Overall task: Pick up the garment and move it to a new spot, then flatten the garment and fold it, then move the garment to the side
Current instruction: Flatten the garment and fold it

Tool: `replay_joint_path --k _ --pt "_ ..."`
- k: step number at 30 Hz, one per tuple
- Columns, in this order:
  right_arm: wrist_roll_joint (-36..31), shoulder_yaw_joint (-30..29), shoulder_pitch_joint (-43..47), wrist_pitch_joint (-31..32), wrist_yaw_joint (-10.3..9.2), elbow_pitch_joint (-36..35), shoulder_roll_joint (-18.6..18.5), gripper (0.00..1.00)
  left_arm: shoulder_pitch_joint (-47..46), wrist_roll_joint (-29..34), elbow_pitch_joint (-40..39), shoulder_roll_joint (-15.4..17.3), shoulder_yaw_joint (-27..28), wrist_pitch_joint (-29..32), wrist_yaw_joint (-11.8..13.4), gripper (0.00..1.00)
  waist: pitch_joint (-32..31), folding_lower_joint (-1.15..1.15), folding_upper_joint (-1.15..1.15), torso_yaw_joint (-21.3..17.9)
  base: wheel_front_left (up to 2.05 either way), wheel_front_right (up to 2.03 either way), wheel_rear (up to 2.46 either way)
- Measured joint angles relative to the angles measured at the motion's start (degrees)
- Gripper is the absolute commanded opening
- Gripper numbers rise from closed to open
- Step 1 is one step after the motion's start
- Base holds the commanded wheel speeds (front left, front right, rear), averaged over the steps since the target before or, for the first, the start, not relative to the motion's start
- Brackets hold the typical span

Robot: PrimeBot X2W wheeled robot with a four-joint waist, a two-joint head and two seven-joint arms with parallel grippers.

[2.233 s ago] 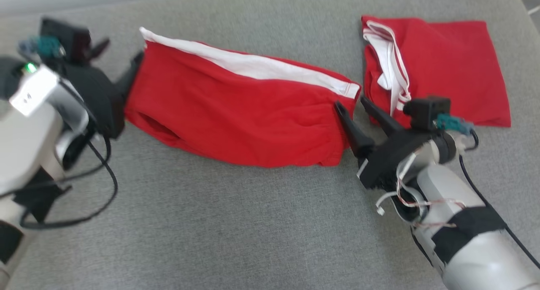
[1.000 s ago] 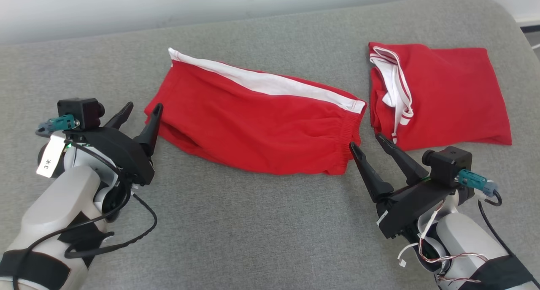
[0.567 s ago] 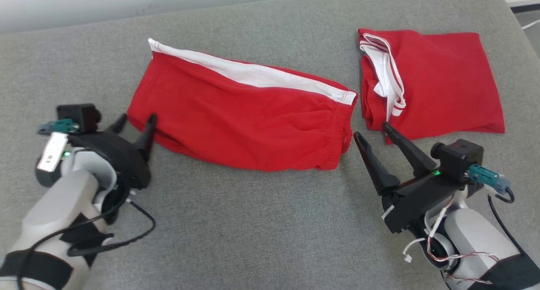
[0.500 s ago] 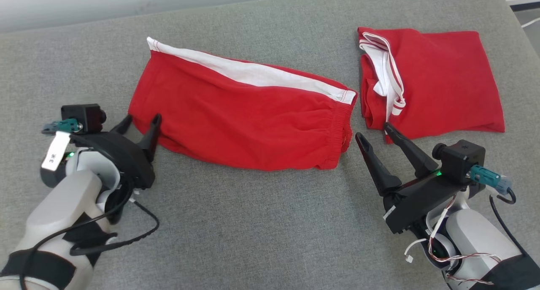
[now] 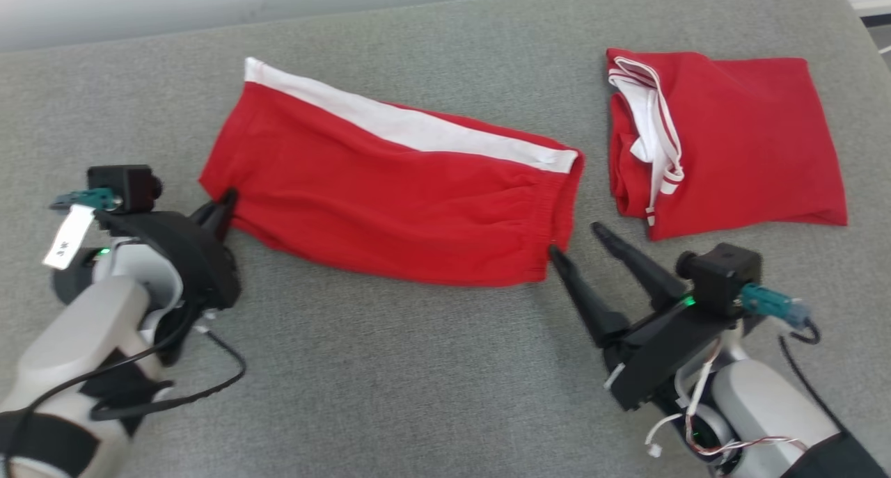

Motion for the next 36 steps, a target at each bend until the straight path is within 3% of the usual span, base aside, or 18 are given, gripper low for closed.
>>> replay_joint_path --k 9,29,30,31,36 --pt "0.07 2.83 -0.05 2.80 -0.01 -0.93 2.23 1.00 1.04 -2.13 -4.43 4.03 -1.33 -0.12 0.00 0.00 0.66 0.00 0.00 -2.32 0.00 0.00 0.00" --pt "-7.91 8.33 -7.46 4.21 -3.12 10.07 5.86 1.00 -0.41 -4.13 -7.05 4.85 -3.65 -0.11 -0.01 0.00 3.26 0.00 0.00 -1.17 0.00 0.00 0.00" --pt "-8.81 8.82 -7.83 4.23 -3.12 10.65 5.93 0.63 -0.41 -4.68 -7.05 4.87 -3.71 -0.13 -0.01 0.00 3.31 0.00 0.00 -1.08 0.00 0.00 0.00" --pt "-9.50 9.35 -8.17 4.24 -3.12 11.25 5.97 0.00 -0.41 -5.14 -7.05 4.90 -3.80 -0.19 -0.01 0.00 3.34 0.00 0.00 -1.02 0.00 0.00 0.00" --pt "-10.16 10.18 -8.67 4.20 -3.07 13.77 6.15 0.00 -0.42 -5.30 -7.05 5.21 -4.64 -0.37 -0.01 0.00 3.32 0.00 0.00 -0.78 0.00 0.00 0.00"
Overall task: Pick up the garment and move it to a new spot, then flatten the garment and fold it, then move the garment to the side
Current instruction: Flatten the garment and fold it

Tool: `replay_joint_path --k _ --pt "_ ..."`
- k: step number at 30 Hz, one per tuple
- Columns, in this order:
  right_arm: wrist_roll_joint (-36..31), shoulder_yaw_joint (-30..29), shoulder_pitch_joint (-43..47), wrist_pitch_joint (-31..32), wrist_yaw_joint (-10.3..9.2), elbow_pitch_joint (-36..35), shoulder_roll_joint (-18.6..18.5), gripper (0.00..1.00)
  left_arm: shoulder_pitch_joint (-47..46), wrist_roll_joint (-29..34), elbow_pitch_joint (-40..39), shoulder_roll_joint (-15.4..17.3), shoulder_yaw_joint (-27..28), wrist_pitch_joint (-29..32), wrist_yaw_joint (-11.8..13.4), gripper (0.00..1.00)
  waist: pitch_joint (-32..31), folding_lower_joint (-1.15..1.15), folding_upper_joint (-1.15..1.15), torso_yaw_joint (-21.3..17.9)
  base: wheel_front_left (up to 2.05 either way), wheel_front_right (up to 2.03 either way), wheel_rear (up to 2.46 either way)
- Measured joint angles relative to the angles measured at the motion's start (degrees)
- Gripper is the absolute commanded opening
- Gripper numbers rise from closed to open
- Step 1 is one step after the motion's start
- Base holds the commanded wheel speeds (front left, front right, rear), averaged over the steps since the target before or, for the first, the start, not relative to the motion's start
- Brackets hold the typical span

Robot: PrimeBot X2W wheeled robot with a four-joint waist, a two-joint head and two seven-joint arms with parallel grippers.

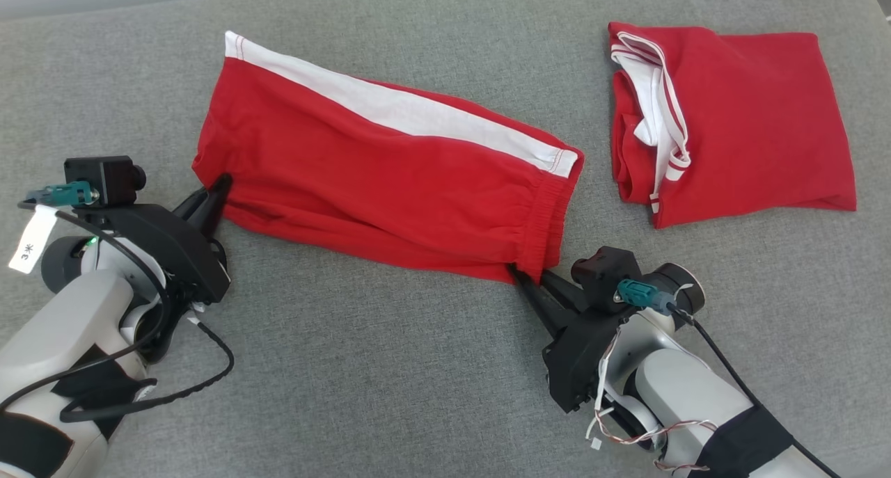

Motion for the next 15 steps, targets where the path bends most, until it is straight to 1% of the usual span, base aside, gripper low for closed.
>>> replay_joint_path --k 6,9,12,15 --pt "0.08 -1.04 -0.86 -1.37 0.05 2.79 -0.02 0.00 0.42 -0.53 0.38 -0.02 -0.85 -0.71 0.00 0.00 -1.08 0.00 0.00 0.47 0.00 0.00 0.00" --pt "0.91 -2.04 -0.94 -2.37 0.62 4.16 -0.42 0.00 1.55 -1.41 0.64 -0.52 -1.07 -1.27 0.00 0.00 -2.07 0.00 0.00 0.77 0.00 0.00 0.00" --pt "2.10 -2.65 -0.69 -3.11 2.12 5.00 -1.41 0.00 2.99 -1.55 0.77 -1.63 -1.66 -1.83 0.00 0.00 -3.16 0.00 0.00 1.28 0.00 0.00 0.00" --pt "3.43 -3.16 0.54 -3.67 3.14 5.97 -2.12 0.00 4.55 -2.19 0.88 -2.86 -1.99 -2.47 0.00 0.00 -4.23 0.00 0.00 2.07 0.00 0.00 0.00"
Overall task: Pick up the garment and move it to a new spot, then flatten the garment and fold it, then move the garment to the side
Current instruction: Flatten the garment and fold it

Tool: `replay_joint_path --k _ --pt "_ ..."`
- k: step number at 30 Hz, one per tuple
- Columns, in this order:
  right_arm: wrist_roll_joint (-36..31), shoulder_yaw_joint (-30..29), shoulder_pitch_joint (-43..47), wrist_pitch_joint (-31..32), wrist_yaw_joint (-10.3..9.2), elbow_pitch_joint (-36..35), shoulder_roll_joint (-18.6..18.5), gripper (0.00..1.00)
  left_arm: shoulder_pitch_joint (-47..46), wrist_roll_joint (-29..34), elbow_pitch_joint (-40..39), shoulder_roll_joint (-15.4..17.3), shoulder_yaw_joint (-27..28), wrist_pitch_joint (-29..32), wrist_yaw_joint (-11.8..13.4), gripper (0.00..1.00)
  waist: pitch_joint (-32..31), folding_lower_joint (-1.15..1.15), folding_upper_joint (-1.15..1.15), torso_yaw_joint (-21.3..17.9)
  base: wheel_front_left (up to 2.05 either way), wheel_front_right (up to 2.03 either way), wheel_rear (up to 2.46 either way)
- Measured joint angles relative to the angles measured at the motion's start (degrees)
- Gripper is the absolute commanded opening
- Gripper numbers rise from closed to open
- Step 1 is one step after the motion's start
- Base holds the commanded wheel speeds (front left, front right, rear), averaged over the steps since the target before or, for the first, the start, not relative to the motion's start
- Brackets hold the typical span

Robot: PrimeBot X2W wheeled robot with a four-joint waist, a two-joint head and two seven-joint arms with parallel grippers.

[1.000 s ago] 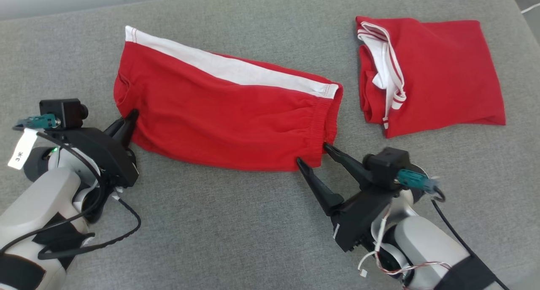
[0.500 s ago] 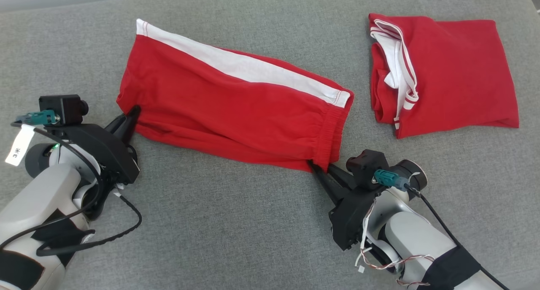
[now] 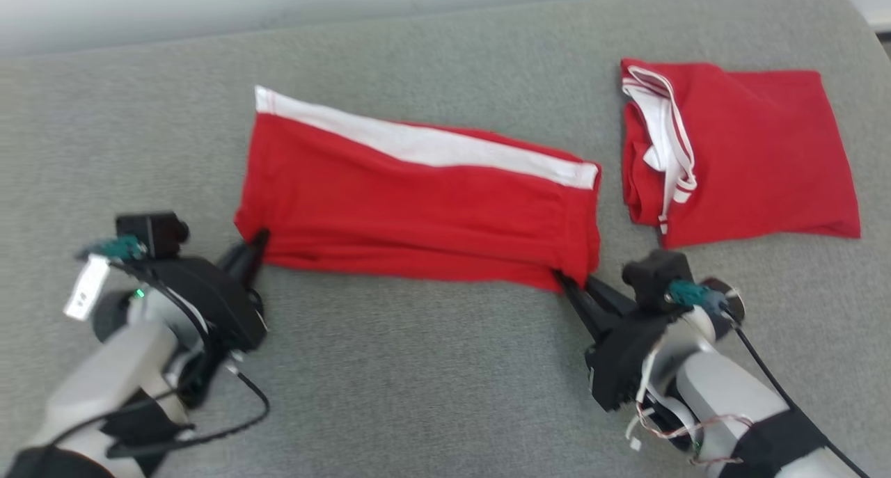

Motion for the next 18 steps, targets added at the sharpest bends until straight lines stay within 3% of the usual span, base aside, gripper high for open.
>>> replay_joint_path --k 10,18 --pt "3.94 0.27 3.90 -1.30 2.36 2.83 -1.59 0.00 6.42 -2.82 1.62 -4.17 -0.40 -2.35 0.00 0.00 -5.02 0.00 0.00 3.94 0.00 0.00 0.00" --pt "5.98 1.54 8.20 -1.34 2.93 4.22 -2.21 0.00 11.36 -3.68 3.70 -5.87 -1.47 -3.56 0.00 0.00 -10.00 -0.01 -0.01 6.82 0.00 0.00 0.00"
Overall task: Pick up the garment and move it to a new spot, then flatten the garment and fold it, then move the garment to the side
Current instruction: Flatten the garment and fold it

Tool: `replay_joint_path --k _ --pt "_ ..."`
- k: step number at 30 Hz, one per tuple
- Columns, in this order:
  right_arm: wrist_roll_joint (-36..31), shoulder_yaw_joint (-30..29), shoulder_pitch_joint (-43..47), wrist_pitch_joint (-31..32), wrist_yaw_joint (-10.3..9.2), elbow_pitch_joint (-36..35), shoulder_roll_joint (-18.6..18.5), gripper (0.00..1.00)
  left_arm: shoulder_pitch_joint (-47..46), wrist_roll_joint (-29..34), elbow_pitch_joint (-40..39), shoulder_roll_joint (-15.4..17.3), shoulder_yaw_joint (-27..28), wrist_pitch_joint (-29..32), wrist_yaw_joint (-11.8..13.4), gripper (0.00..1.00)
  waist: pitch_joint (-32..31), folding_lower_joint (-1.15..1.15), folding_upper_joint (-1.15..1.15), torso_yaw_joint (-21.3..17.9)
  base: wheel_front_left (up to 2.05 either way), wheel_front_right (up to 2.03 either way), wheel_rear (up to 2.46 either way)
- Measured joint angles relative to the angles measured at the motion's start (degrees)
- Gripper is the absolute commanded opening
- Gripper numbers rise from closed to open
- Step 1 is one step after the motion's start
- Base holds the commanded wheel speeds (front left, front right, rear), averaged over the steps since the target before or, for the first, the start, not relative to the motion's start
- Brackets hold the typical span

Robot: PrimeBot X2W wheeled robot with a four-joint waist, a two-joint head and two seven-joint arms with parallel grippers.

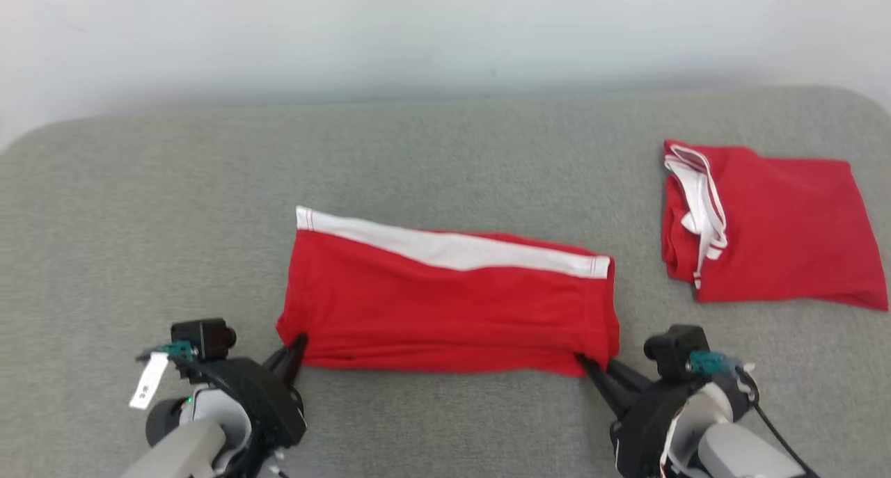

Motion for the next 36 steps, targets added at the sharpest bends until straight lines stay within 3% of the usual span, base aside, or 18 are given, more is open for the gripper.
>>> replay_joint_path --k 15,30,31,32,33,34,36 --pt "2.82 2.61 3.32 1.98 0.10 0.86 0.69 0.00 5.20 0.36 2.55 -0.26 -1.21 -1.34 0.00 0.00 -6.93 0.00 0.00 5.33 0.00 0.00 0.00" --pt "5.19 3.57 3.38 4.99 0.29 2.97 0.65 0.00 6.72 0.20 3.37 -1.70 -1.43 -1.80 0.00 0.00 -7.30 0.01 0.00 6.11 0.00 0.00 0.00" --pt "5.43 3.59 3.38 5.00 0.29 3.04 0.66 0.25 6.73 0.19 3.44 -1.72 -1.48 -1.83 0.00 0.00 -7.23 0.01 0.01 6.10 0.00 0.00 0.00" --pt "5.76 3.45 3.38 5.01 0.32 3.12 0.70 0.48 6.74 0.19 3.49 -1.79 -1.57 -1.83 0.00 0.13 -7.20 0.01 0.01 6.09 0.00 0.00 0.00" --pt "6.25 3.24 3.38 5.01 0.32 3.15 0.77 1.00 6.75 0.19 3.57 -1.86 -1.67 -1.85 0.00 0.83 -7.18 0.01 0.01 6.08 0.00 0.00 0.00" --pt "6.66 3.11 3.37 5.05 0.32 3.20 0.79 1.00 6.76 0.13 3.71 -1.88 -1.69 -1.85 0.00 1.00 -7.18 0.01 0.00 6.08 0.00 0.00 0.00" --pt "6.97 3.13 3.38 5.32 0.32 3.38 0.76 1.00 6.77 0.04 4.61 -1.87 -1.55 -1.86 0.00 1.00 -7.28 0.01 0.01 6.08 0.00 0.00 0.00"
